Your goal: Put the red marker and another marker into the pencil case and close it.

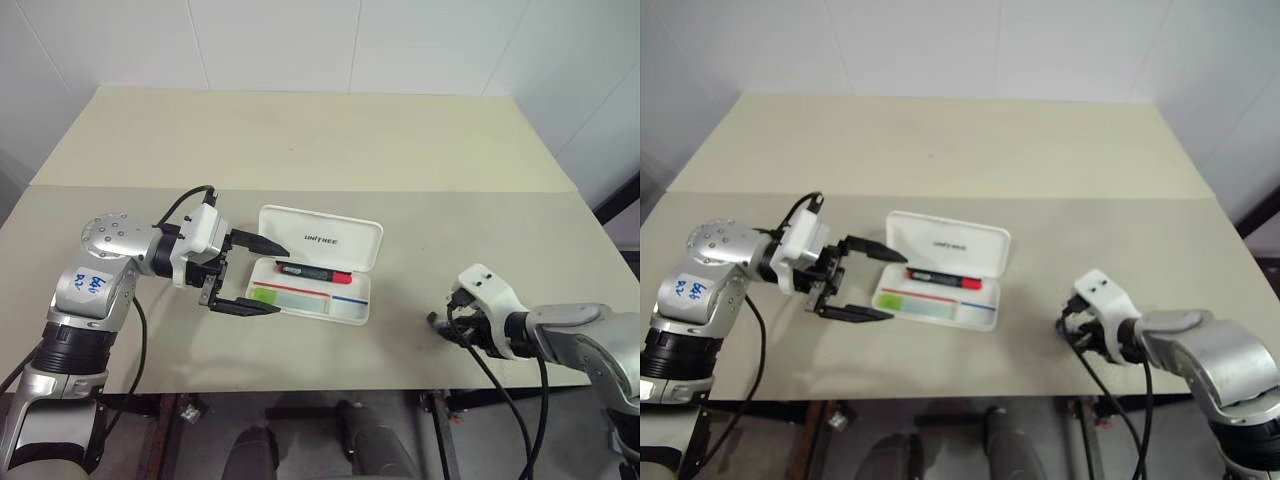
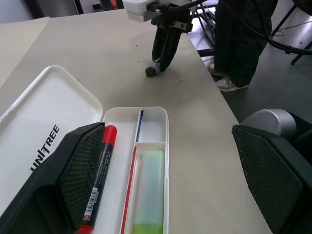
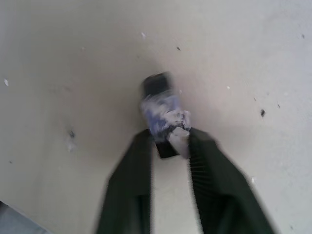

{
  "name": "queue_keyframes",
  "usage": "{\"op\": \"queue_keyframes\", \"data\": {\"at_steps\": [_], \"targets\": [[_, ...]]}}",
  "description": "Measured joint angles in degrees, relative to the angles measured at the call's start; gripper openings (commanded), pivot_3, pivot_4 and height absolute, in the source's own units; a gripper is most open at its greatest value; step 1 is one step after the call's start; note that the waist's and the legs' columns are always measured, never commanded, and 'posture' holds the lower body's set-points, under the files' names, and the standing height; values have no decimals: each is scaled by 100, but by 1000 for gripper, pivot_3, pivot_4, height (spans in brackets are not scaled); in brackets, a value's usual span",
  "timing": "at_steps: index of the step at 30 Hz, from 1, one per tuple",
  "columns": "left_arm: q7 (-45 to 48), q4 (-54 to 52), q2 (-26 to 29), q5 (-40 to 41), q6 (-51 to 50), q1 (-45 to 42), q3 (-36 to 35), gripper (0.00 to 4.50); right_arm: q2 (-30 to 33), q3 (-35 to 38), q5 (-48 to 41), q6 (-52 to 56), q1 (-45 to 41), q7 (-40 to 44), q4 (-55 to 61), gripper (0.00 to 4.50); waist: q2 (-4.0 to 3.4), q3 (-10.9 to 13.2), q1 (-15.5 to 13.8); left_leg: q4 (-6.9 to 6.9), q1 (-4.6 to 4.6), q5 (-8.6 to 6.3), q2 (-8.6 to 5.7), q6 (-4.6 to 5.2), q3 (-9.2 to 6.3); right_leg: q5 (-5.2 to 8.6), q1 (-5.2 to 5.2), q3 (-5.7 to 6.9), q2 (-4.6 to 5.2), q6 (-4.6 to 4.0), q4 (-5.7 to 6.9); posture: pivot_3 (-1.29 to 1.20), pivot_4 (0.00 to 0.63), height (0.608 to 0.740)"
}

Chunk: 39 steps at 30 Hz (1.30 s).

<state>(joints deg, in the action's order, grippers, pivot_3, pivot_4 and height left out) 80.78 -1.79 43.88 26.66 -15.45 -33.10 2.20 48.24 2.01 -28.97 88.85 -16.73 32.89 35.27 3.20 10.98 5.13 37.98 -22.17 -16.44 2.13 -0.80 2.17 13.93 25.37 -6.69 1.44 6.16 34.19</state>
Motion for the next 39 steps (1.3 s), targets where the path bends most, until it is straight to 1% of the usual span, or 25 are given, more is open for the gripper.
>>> {"op": "queue_keyframes", "data": {"at_steps": [3,5,9,12,16,20,23,32,39], "targets": [[-4,1,1,-1,6,0,-1,4500,67,-74,-39,-182,0,70,-1,300,0,0,2,-2,-2,0,0,-1,2,-1,3,0,0,3,0,0,150,740],[-6,2,4,-1,20,0,-3,4500,222,-272,-105,-685,9,332,-6,300,-16,10,-15,-2,-4,0,-1,-1,3,-1,4,-1,1,5,-1,0,150,740],[-7,5,126,-11,86,42,-86,4500,835,-629,80,-2035,-45,1000,-257,300,-36,22,-35,-2,-12,-1,-7,-1,6,1,5,-1,7,9,-14,0,150,740],[-8,16,221,-27,178,96,-173,4500,1032,-894,361,-3000,-419,1518,-697,300,-37,23,-23,-2,-13,-3,-7,-5,12,-4,5,-3,9,19,-21,0,150,740],[2,45,343,-92,276,282,-192,4500,999,-1257,536,-3519,-1068,1933,-1090,300,-41,26,-35,-5,-15,-3,-4,-5,6,-6,11,3,8,24,-14,0,150,740],[-9,56,523,-125,374,464,-363,4500,649,-1701,636,-3643,-1635,2175,-1254,300,-43,27,-19,-10,-15,-5,-2,-7,7,-7,16,4,8,25,-9,0,150,740],[-39,50,605,-133,414,585,-403,4500,414,-1995,644,-3602,-1825,2268,-1252,300,-44,28,-35,-10,-17,-7,-2,-9,2,-8,18,9,9,26,-3,0,150,740],[-197,15,632,-131,413,720,-450,4500,-140,-2430,698,-3078,-2012,2093,-1037,300,-44,28,-57,-9,-21,-11,-4,-16,-2,-12,18,16,14,34,1,0,150,740],[-281,11,632,-131,412,719,-450,4500,-290,-2524,698,-2718,-2096,1953,-972,300,-44,28,-37,-9,-16,-10,-3,-16,-2,-13,19,16,12,37,10,0,150,740]]}}
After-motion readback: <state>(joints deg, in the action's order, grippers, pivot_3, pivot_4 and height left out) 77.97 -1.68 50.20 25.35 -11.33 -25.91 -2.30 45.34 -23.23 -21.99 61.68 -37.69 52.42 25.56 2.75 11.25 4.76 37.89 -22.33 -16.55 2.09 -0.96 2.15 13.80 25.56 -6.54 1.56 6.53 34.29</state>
